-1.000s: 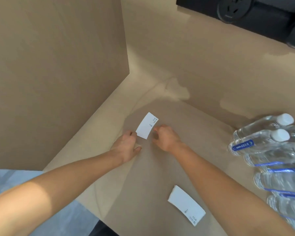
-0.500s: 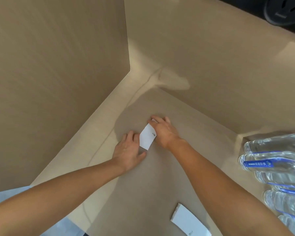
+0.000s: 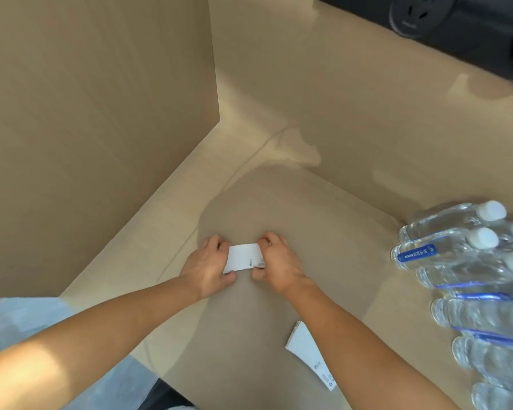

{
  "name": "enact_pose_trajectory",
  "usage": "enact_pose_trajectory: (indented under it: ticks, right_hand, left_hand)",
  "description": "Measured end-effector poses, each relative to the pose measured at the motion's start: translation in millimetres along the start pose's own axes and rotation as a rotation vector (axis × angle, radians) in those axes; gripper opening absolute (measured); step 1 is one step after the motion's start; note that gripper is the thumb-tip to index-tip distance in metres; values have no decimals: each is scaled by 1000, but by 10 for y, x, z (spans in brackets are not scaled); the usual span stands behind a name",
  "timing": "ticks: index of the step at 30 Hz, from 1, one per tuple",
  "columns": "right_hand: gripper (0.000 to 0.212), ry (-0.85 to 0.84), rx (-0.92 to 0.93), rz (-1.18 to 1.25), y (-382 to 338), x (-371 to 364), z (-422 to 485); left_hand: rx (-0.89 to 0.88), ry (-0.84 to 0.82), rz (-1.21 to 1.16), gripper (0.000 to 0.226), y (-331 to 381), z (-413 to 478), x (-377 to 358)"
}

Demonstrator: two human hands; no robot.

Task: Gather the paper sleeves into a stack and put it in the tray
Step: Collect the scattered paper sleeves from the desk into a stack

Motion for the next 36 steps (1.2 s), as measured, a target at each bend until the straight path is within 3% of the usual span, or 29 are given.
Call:
enact_pose_trajectory:
  ticks: [21, 31, 36]
  right_hand:
    - [55, 123, -332, 78, 1360, -310, -1918]
    - [55, 176, -416, 176, 1445, -488, -2156]
    - [49, 111, -456, 254, 1462, -636, -2154]
  left_hand:
    - [-576, -158, 152, 55, 1604, -355, -681]
    - [-662, -192, 269, 58, 1741, -361, -780]
    - [-539, -310, 139, 43, 1731, -346, -830]
Point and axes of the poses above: each hand's wrist, its own z-axis towards the middle knuckle, its own x-axis out of the back of the hand, y = z × x, the point moved 5 cm from there along z, towards the middle knuckle, and after that the axes turned 12 degrees about -x, right-handed, at the moved point
